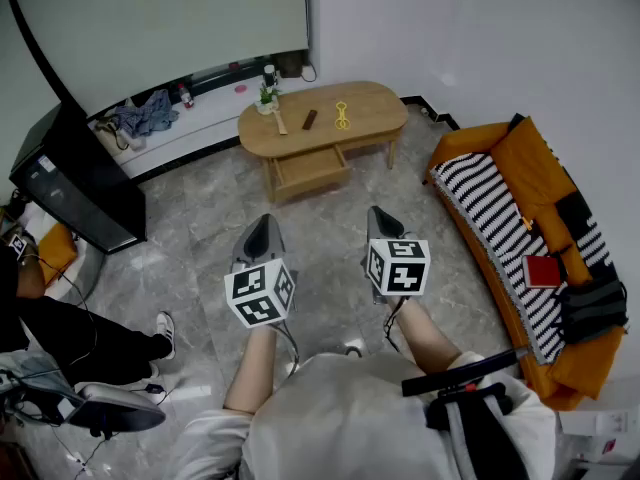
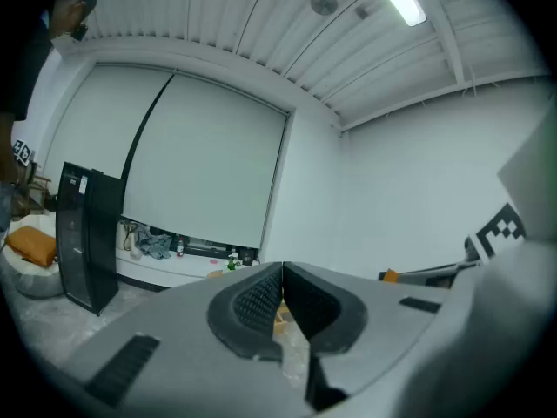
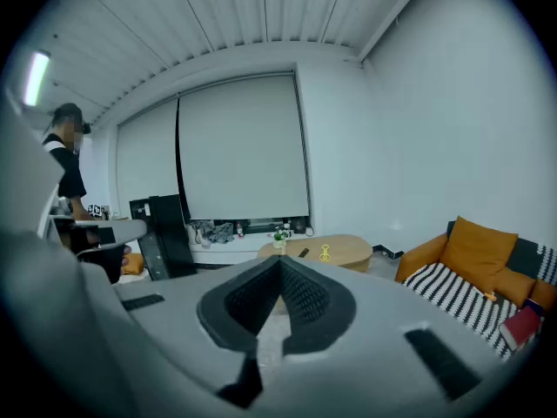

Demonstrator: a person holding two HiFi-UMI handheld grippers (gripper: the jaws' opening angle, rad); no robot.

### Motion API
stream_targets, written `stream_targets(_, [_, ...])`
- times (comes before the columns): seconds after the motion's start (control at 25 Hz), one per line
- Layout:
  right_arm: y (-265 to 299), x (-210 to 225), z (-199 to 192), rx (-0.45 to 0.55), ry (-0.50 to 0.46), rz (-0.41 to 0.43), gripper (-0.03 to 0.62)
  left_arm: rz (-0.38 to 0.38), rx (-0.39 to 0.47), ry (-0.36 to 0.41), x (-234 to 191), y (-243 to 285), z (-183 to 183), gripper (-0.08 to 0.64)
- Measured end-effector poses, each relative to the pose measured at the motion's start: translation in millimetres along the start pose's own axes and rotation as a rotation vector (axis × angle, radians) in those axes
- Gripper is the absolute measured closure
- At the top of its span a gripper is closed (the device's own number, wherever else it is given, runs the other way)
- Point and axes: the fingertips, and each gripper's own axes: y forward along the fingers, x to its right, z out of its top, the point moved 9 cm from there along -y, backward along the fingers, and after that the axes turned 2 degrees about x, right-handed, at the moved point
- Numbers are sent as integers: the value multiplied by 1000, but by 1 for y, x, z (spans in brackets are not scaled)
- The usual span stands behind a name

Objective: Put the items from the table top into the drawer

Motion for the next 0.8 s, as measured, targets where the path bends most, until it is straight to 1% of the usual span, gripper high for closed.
stream_targets(0.24, [0, -5, -3, 9, 45, -4, 600, 5, -5, -5, -8, -4, 2, 552])
stream_targets(0.56, [6, -17, -12, -6, 70, -11, 600, -6, -42, 29, -20, -7, -2, 552])
stream_targets(0.8, [8, -25, -29, -48, 79, -11, 600, -18, -78, 51, -29, -11, -9, 552])
